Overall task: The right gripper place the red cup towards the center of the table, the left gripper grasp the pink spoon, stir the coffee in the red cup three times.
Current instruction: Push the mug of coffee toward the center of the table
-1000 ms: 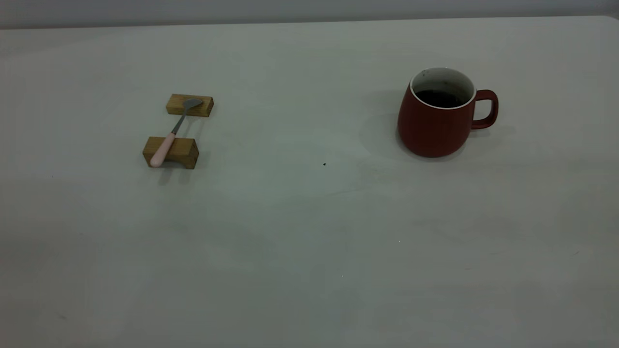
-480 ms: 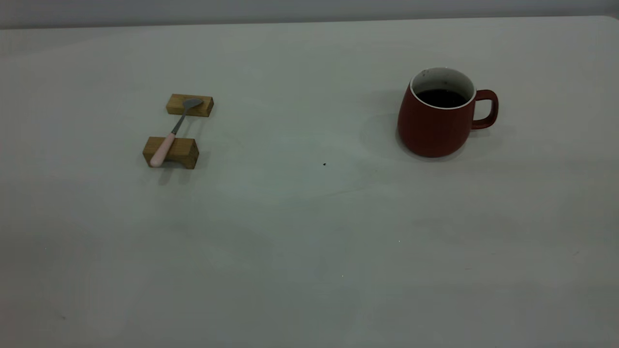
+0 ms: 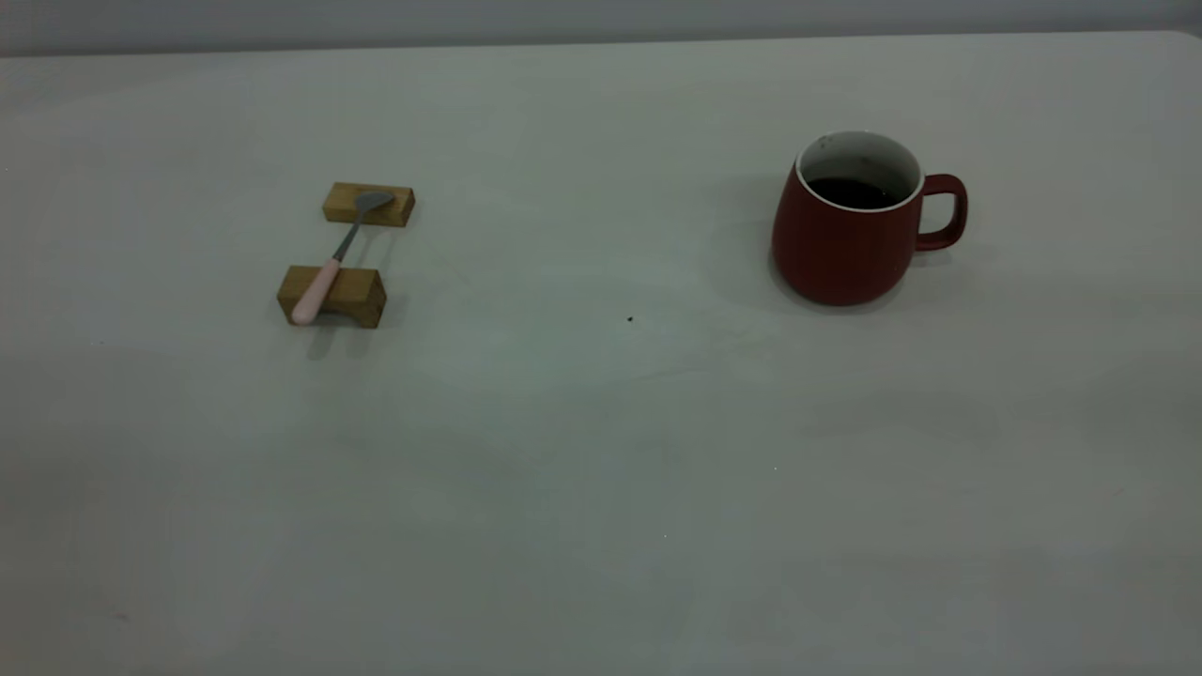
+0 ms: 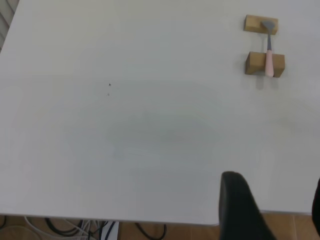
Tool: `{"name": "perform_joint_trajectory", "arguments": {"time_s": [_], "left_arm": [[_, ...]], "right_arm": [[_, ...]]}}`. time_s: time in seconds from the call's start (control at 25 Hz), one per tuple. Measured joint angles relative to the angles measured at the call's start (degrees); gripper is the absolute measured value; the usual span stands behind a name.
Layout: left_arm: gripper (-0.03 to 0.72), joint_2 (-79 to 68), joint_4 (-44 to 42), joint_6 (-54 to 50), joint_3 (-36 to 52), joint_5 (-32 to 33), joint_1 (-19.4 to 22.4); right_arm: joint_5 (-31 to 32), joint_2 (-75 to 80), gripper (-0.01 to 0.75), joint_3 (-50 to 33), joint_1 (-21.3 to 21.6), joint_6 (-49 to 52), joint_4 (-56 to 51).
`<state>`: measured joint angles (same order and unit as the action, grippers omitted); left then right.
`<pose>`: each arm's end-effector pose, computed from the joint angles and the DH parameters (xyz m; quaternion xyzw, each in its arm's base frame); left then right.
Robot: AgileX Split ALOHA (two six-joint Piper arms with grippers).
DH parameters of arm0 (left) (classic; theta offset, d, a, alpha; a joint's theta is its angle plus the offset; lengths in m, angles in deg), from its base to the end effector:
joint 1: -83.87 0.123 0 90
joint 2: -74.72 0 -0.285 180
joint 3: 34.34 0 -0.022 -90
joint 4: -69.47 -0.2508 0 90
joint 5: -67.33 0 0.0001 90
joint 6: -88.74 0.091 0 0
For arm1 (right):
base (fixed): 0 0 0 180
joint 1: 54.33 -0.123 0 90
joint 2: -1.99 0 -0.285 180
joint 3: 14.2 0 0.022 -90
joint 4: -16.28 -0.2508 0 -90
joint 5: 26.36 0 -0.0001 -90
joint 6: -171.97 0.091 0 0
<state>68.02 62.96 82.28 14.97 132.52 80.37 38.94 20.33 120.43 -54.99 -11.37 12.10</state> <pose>-0.0093 0.0100 0.2679 -0.0270 0.8694 0.0138 0.4932 0.0151 0.0062 0.2863 -0.0320 0.9015 0.0264 0.4309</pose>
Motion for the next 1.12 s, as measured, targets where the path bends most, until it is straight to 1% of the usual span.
{"name": "perform_joint_trajectory", "arguments": {"time_s": [0.04,0.12,0.2,0.24,0.44,0.68,0.96,1.12], "left_arm": [[0.432,0.0,0.0,0.0,0.0,0.0,0.0],[0.432,0.0,0.0,0.0,0.0,0.0,0.0],[0.432,0.0,0.0,0.0,0.0,0.0,0.0],[0.432,0.0,0.0,0.0,0.0,0.0,0.0],[0.432,0.0,0.0,0.0,0.0,0.0,0.0],[0.432,0.0,0.0,0.0,0.0,0.0,0.0],[0.432,0.0,0.0,0.0,0.0,0.0,0.0],[0.432,0.0,0.0,0.06,0.0,0.0,0.0]], "right_arm": [[0.0,2.8,0.487,1.44,0.0,-0.72,0.0],[-0.28,9.47,0.639,4.88,0.0,-3.43,0.0],[-1.54,16.97,0.706,7.43,0.0,-6.34,0.01],[-2.57,20.15,0.716,8.19,0.0,-7.69,0.07],[-11.03,39.97,0.713,11.45,0.0,-19.09,0.18],[-20.53,63.41,0.67,17.57,0.0,-35.04,-1.86],[-25.77,86.27,0.654,27.11,-0.48,-52.32,-7.71],[-27.76,96.48,0.646,32.83,-1.7,-56.91,-8.27]]}}
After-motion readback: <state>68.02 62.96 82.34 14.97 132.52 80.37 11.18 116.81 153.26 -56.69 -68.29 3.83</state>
